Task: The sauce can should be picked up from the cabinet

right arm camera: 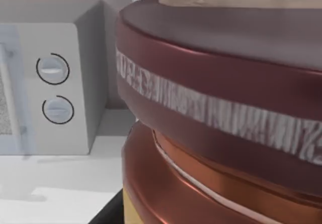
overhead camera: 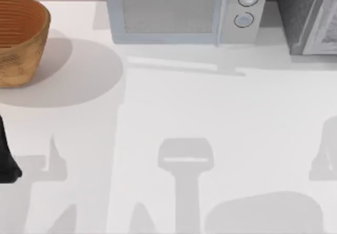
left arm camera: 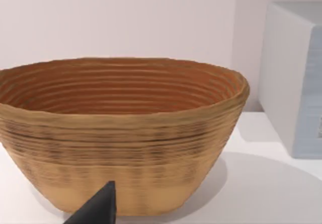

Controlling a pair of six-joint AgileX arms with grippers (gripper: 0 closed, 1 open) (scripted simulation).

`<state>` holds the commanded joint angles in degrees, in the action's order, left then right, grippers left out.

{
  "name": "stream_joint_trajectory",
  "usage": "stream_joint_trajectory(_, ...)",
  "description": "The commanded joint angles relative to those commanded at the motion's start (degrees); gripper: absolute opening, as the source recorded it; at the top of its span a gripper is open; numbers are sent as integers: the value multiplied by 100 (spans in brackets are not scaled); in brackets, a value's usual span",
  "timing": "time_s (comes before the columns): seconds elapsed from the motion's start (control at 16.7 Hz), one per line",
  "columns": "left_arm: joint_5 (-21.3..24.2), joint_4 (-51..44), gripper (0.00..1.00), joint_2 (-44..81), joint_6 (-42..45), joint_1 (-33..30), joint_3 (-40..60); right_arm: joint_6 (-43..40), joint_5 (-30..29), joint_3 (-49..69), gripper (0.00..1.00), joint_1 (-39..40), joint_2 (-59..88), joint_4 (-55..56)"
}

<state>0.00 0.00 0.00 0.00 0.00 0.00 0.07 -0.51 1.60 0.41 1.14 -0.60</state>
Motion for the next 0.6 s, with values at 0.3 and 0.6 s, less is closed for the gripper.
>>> stream_joint_trajectory(0.3,0,0,100,0,0,0,0,-7,51,-161,0,-41,-114,60)
stream_joint_trajectory(0.6,0,0,100,0,0,0,0,11,240,-23,0,-53,267,388)
